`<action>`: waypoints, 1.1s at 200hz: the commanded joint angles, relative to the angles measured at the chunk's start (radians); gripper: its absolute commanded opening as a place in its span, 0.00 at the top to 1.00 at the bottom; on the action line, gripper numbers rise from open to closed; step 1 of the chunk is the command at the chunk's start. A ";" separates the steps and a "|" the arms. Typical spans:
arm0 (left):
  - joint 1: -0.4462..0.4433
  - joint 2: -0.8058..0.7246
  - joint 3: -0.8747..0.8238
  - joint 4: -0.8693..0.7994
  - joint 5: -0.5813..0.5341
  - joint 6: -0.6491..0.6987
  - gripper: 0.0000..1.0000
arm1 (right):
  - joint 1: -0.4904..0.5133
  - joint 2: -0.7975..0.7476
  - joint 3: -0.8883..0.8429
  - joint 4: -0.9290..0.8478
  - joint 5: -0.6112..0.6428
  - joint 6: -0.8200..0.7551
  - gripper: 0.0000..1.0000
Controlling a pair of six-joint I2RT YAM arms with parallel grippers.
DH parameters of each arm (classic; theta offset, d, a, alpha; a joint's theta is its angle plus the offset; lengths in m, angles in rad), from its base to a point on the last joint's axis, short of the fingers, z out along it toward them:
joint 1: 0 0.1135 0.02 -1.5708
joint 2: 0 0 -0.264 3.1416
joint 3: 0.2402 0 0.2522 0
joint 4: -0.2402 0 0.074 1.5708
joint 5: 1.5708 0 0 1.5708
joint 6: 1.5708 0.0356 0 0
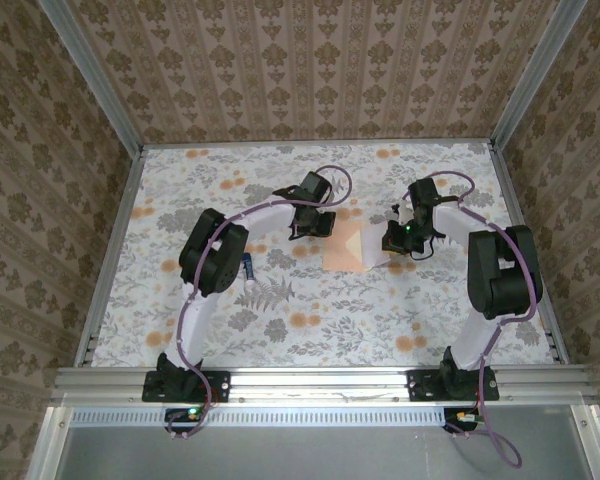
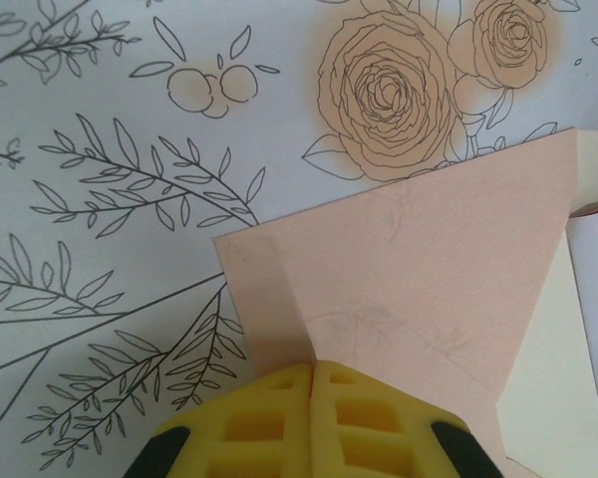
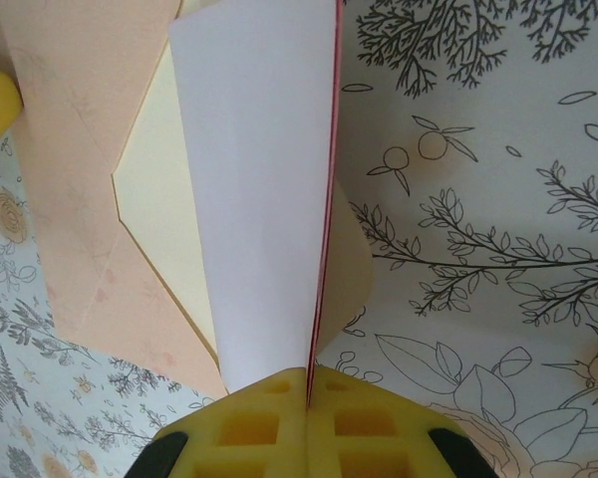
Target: Place the letter into the envelope and seal it
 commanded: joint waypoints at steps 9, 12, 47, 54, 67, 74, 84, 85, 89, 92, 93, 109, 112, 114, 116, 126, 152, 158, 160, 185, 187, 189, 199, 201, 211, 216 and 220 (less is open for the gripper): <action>-0.020 0.014 -0.042 -0.048 0.007 -0.043 1.00 | 0.002 0.016 0.026 0.005 0.016 0.044 1.00; -0.020 0.014 -0.043 -0.048 0.007 -0.045 1.00 | 0.002 0.017 0.026 0.004 0.017 0.046 1.00; -0.026 0.006 -0.051 -0.049 -0.011 -0.089 1.00 | 0.003 0.002 0.037 -0.036 0.045 0.063 1.00; -0.025 0.003 -0.053 -0.051 -0.017 -0.094 1.00 | 0.003 -0.004 0.039 -0.046 0.054 0.064 1.00; -0.025 0.000 -0.060 -0.049 -0.025 -0.104 1.00 | 0.003 -0.011 0.044 -0.062 0.066 0.063 1.00; -0.026 -0.001 -0.063 -0.048 -0.027 -0.106 1.00 | 0.003 -0.016 0.046 -0.067 0.070 0.065 1.00; -0.026 -0.002 -0.065 -0.048 -0.026 -0.109 1.00 | 0.003 -0.017 0.048 -0.071 0.071 0.064 1.00; -0.026 -0.003 -0.065 -0.047 -0.026 -0.109 1.00 | 0.003 -0.017 0.048 -0.071 0.071 0.064 1.00; -0.026 -0.003 -0.066 -0.046 -0.023 -0.108 1.00 | 0.003 -0.017 0.050 -0.073 0.072 0.065 1.00; -0.026 -0.003 -0.066 -0.046 -0.020 -0.109 1.00 | 0.003 -0.016 0.051 -0.075 0.076 0.068 1.00; -0.026 -0.003 -0.067 -0.045 -0.019 -0.109 1.00 | 0.003 -0.015 0.052 -0.077 0.077 0.068 1.00; -0.025 -0.003 -0.071 -0.041 -0.015 -0.113 1.00 | 0.005 -0.006 0.061 -0.085 0.080 0.068 1.00; -0.026 -0.004 -0.074 -0.040 -0.012 -0.113 1.00 | 0.005 -0.005 0.061 -0.081 0.075 0.066 1.00; -0.026 -0.004 -0.074 -0.038 -0.012 -0.113 1.00 | 0.005 -0.004 0.061 -0.080 0.071 0.066 1.00; -0.026 -0.005 -0.076 -0.038 -0.010 -0.113 1.00 | 0.005 -0.003 0.059 -0.078 0.068 0.067 1.00; -0.026 -0.008 -0.082 -0.031 -0.008 -0.115 1.00 | 0.006 0.001 0.061 -0.077 0.066 0.067 1.00; -0.026 -0.012 -0.087 -0.025 -0.003 -0.119 1.00 | 0.012 0.019 0.078 -0.085 0.066 0.069 1.00; -0.025 -0.012 -0.088 -0.023 0.000 -0.121 1.00 | 0.014 0.023 0.085 -0.086 0.060 0.069 1.00; -0.026 -0.012 -0.087 -0.023 0.001 -0.121 1.00 | 0.015 0.024 0.086 -0.086 0.059 0.069 1.00; -0.027 -0.012 -0.090 -0.017 0.007 -0.125 1.00 | 0.024 0.044 0.115 -0.103 0.048 0.067 1.00; -0.027 -0.012 -0.089 -0.017 0.007 -0.126 1.00 | 0.025 0.045 0.115 -0.103 0.047 0.067 1.00; -0.027 -0.012 -0.089 -0.017 0.008 -0.127 1.00 | 0.026 0.047 0.118 -0.103 0.045 0.067 1.00; -0.027 -0.012 -0.090 -0.017 0.009 -0.128 1.00 | 0.030 0.059 0.128 -0.113 0.046 0.068 1.00; -0.027 -0.013 -0.089 -0.017 0.009 -0.130 1.00 | 0.031 0.062 0.131 -0.116 0.047 0.067 1.00; -0.028 -0.012 -0.090 -0.015 0.010 -0.131 1.00 | 0.034 0.069 0.137 -0.127 0.051 0.066 1.00; -0.027 -0.013 -0.089 -0.015 0.010 -0.131 1.00 | 0.034 0.072 0.135 -0.129 0.055 0.067 1.00; -0.028 -0.014 -0.090 -0.014 0.010 -0.131 1.00 | 0.034 0.071 0.134 -0.131 0.061 0.068 1.00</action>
